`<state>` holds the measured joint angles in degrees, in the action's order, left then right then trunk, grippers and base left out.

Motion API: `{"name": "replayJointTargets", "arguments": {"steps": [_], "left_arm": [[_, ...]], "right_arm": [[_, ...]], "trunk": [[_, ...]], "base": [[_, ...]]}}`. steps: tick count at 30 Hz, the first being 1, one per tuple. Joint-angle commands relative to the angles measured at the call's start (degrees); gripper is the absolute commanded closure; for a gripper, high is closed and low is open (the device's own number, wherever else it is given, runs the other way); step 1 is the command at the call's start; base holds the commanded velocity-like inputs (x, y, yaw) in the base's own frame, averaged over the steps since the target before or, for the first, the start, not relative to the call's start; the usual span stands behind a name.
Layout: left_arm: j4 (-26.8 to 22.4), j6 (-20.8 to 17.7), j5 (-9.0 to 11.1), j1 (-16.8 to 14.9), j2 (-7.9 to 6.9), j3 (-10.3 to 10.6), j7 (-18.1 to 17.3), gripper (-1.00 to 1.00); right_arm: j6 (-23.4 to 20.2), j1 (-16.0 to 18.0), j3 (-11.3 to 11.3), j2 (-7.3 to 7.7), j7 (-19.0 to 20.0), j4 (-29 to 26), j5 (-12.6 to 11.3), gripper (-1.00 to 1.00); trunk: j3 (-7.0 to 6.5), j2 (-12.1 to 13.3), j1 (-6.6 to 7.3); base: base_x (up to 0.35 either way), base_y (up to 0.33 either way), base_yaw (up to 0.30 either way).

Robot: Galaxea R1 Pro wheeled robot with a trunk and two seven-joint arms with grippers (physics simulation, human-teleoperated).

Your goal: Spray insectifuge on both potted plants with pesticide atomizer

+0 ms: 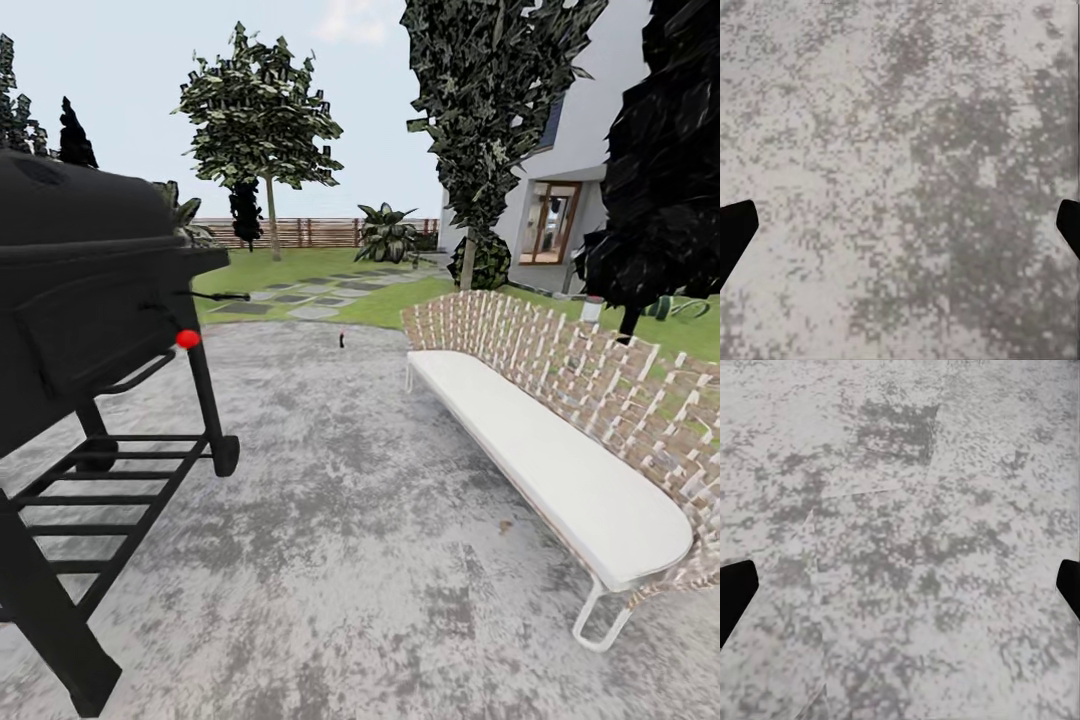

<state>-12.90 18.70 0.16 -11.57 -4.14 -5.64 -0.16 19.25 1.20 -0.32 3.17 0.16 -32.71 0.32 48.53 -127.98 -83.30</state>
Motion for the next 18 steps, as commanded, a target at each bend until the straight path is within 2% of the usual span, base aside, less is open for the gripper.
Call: {"name": "replayJointTargets", "arguments": {"steps": [1,11,18], "left_arm": [[0.0,0.2,0.0,0.0,0.01,-0.2,0.0,-1.0],[0.1,0.2,0.0,0.0,-0.01,-0.2,0.0,-1.0],[0.1,0.2,0.0,0.0,-0.01,-0.2,0.0,-1.0]], "right_arm": [[0.2,0.0,0.0,0.0,0.0,0.1,0.0,-1.0],[0.2,0.0,0.0,-0.03,-0.1,0.0,0.0,-1.0],[0.2,0.0,0.0,-0.08,-0.1,0.1,0.0,-1.0]], "trunk": [[0.06,0.0,-0.02],[0.06,0.0,-0.02],[0.06,0.0,-0.02]], "base": [[0.325,-0.103,0.0],[0.335,-0.027,0.008],[0.338,0.0,0.169]]}}
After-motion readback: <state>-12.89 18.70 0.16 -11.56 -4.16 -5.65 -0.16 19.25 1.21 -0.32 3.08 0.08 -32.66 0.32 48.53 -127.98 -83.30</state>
